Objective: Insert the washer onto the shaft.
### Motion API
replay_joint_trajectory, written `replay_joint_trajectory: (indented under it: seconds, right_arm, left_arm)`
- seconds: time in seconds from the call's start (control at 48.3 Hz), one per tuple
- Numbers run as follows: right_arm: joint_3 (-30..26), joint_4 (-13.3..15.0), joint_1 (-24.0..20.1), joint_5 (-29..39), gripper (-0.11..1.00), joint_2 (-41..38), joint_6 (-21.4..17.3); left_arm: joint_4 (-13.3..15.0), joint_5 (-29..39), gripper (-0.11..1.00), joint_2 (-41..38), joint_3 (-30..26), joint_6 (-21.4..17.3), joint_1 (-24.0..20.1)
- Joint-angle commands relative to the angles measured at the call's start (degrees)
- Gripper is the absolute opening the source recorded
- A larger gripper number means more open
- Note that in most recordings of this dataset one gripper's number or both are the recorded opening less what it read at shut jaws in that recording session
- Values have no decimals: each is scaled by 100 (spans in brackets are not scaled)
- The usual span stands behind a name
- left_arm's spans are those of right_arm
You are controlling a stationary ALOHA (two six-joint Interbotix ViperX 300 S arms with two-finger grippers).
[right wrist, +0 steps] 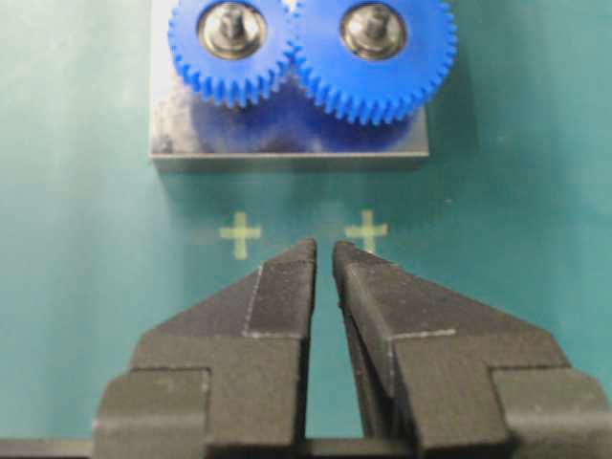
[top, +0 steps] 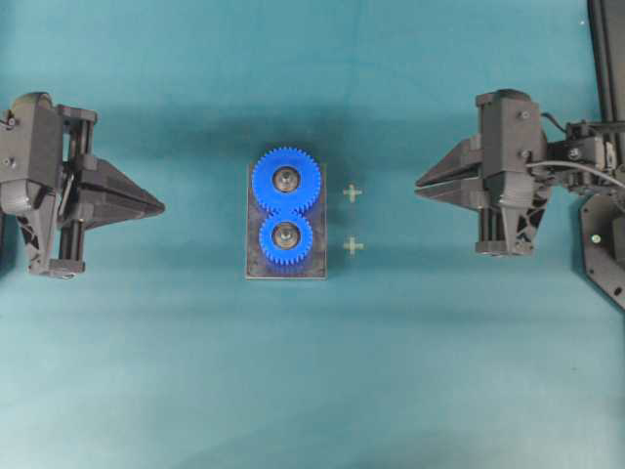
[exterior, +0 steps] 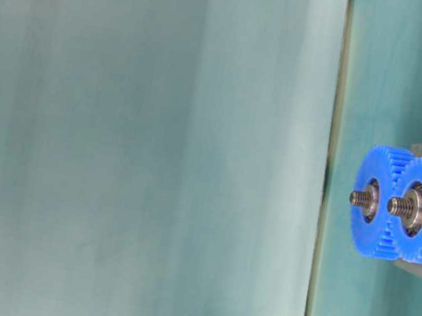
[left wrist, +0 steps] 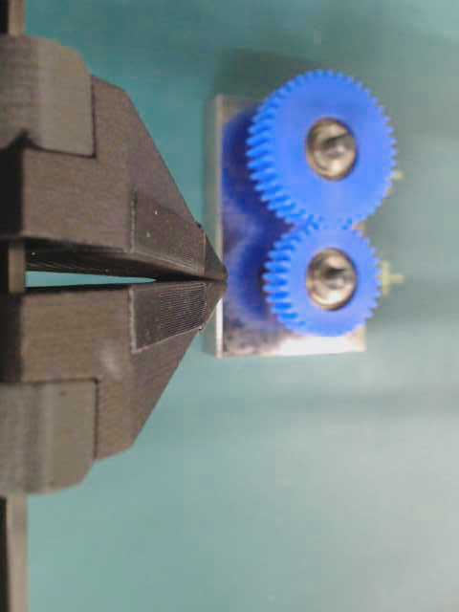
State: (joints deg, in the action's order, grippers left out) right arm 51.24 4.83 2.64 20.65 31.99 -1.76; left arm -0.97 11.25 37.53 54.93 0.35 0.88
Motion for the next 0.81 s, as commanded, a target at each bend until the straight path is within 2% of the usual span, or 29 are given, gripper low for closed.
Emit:
replay_joint_trajectory:
  seconds: [0.0,0.186,0.414,0.787]
  right_arm:
    - [-26,-18,18,-62,21,105,-26]
    - [18,-9,53,-70,21,149,-35]
    - [53,0,360,-88,21,141,-185]
    - [176,-18,396,-185,19,229,-211]
  left_arm:
    - [-9,-62,1,35,-62,9,9]
    - [-9,-62,1,35,-35,0,9]
    - [-18,-62,1,44,-53,0,9]
    - [-18,-79,1,44,-62,0,9]
